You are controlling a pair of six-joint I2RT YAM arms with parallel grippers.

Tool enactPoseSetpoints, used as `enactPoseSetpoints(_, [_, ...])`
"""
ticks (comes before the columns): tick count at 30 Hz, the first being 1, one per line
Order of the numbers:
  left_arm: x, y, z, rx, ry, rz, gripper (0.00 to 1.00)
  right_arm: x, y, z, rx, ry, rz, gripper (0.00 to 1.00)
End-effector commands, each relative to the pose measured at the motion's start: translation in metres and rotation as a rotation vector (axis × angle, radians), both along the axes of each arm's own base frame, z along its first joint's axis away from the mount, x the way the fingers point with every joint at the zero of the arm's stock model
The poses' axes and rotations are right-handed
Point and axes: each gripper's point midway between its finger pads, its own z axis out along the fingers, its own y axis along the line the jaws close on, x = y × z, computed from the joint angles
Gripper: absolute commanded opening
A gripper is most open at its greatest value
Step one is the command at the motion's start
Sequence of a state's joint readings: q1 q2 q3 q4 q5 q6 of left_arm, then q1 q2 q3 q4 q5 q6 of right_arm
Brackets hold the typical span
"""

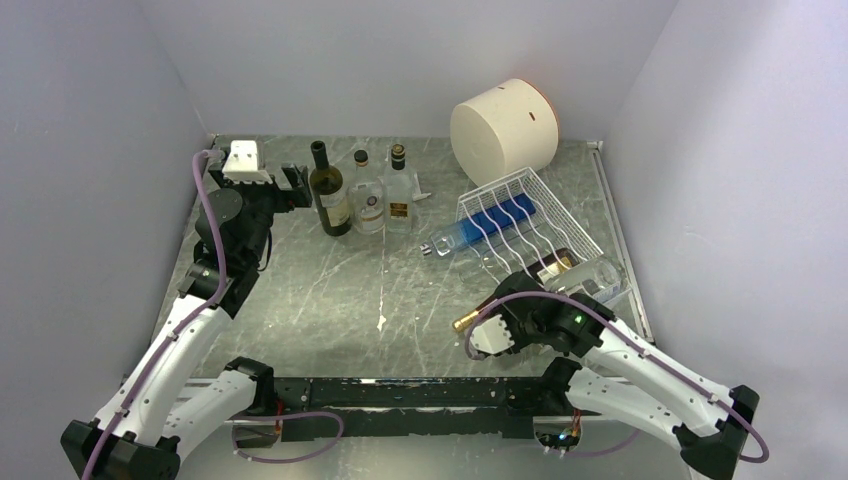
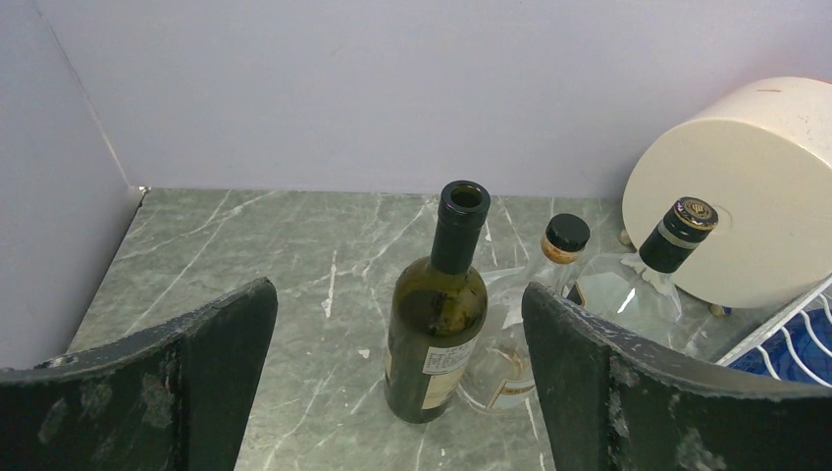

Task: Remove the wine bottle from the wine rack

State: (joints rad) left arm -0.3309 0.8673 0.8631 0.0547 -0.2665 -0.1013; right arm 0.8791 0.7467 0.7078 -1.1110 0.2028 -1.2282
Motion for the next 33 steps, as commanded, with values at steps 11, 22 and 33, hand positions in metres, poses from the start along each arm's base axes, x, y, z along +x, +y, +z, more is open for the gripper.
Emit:
enactPoseSetpoints(11, [-0.002,-0.002,0.02,-0.018,-0.045,-0.017,0.97,0.005,0.005,0.045,0.09,-0.081,-0.008,0.1])
enactPoseSetpoints(22, [-0.002,-0.002,0.02,-0.025,-0.04,-0.017,0.97,0.011,0.032,0.132,0.407,-0.191,-0.054,0.0])
enactPoseSetpoints(33, [-0.004,-0.002,0.022,-0.025,-0.045,-0.018,0.97,0.045,0.054,0.234,0.776,-0.363,-0.274,0.0])
